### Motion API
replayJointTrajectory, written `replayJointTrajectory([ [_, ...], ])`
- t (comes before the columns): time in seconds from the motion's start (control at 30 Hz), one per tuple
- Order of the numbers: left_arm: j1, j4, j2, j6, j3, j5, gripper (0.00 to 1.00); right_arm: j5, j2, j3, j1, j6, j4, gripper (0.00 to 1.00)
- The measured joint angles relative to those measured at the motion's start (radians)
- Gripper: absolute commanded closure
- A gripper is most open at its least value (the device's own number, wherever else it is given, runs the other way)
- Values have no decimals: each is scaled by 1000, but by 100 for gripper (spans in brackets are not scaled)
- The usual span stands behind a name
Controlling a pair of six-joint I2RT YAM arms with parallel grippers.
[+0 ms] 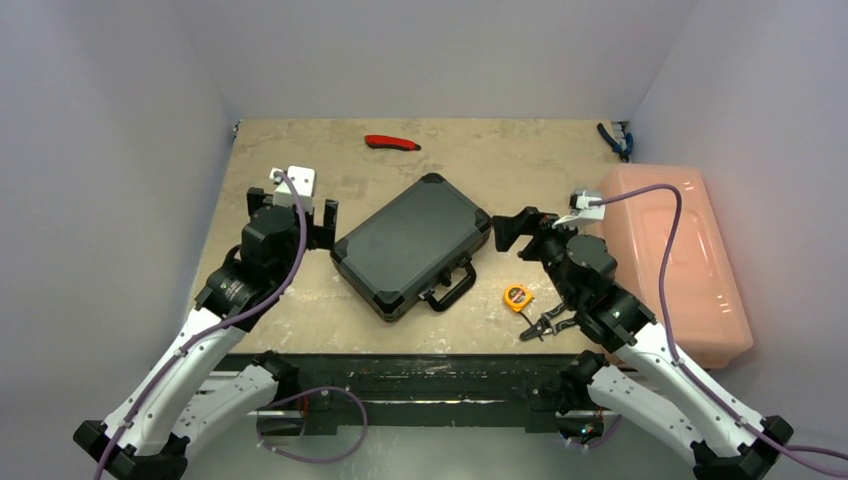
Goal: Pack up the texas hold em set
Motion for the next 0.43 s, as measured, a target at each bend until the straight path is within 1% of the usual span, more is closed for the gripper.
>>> replayJointTrajectory([
  [0.43,1,1,0,6,0,0,0,7,32,-19,0,7,32,1],
])
